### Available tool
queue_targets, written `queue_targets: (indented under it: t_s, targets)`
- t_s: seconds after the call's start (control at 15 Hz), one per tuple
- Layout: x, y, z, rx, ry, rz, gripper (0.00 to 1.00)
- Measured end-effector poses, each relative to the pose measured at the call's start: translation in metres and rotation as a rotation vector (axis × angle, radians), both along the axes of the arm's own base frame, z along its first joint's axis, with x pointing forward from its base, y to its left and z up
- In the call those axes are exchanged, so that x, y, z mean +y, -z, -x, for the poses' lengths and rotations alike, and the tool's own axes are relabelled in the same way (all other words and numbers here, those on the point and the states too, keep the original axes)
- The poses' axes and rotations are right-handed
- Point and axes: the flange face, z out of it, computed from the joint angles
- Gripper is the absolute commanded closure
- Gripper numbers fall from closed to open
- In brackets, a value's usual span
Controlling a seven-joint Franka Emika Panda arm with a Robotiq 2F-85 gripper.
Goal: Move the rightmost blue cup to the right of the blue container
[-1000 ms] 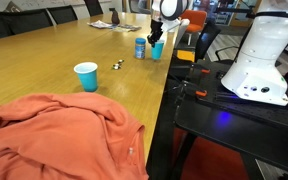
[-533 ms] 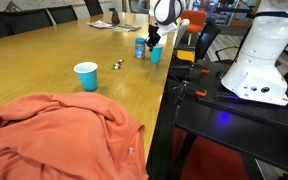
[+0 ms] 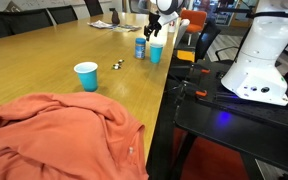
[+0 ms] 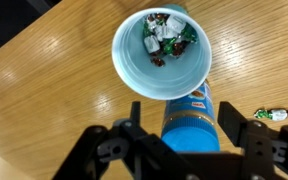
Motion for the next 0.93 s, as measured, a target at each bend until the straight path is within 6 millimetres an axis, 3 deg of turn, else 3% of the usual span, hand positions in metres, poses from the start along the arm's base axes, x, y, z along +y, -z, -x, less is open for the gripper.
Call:
queue_targets:
  t_s: [0.53, 0.73, 0.93]
  targets:
    - [0.017, -0.090, 0.003, 0.002, -0.004, -0.088, 0.00]
    - [0.024, -0.112, 0.005, -0.012, 0.008, -0.134, 0.00]
    - [0.030, -0.122, 0.005, -0.025, 0.012, -0.168, 0.00]
